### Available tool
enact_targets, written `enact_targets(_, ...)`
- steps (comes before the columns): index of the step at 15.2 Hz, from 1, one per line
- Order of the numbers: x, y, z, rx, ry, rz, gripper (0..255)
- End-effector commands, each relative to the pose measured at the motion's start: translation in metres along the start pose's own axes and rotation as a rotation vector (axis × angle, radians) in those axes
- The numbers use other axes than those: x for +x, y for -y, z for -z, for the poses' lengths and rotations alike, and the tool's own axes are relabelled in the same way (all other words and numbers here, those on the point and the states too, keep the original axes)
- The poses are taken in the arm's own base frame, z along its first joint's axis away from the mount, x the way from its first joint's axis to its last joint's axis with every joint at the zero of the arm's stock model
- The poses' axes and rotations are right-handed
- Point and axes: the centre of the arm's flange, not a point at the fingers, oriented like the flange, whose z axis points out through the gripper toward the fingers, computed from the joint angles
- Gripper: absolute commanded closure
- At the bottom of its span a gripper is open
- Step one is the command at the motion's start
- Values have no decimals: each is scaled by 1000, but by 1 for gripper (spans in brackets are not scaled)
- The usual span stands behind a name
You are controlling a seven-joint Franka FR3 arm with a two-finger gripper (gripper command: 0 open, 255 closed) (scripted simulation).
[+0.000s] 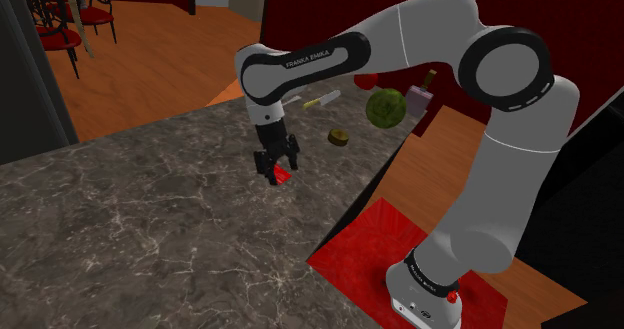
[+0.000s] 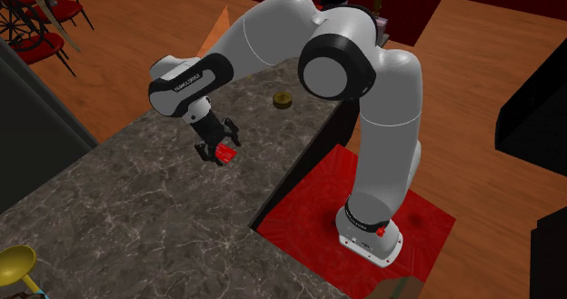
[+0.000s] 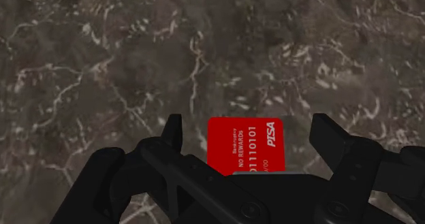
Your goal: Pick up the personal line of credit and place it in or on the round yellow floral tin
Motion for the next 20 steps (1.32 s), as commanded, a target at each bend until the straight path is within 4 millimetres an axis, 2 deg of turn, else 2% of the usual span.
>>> enact_targets(1, -1, 0, -2, 0, 0, 0, 0)
enact_targets(6, 0, 0, -2, 0, 0, 0, 0)
enact_targets(7, 0, 0, -2, 0, 0, 0, 255)
enact_targets(15, -5, -1, 0, 0, 0, 0, 255)
enact_targets(16, -1, 0, -2, 0, 0, 0, 255)
enact_targets(20, -12, 0, 15, 0, 0, 0, 255)
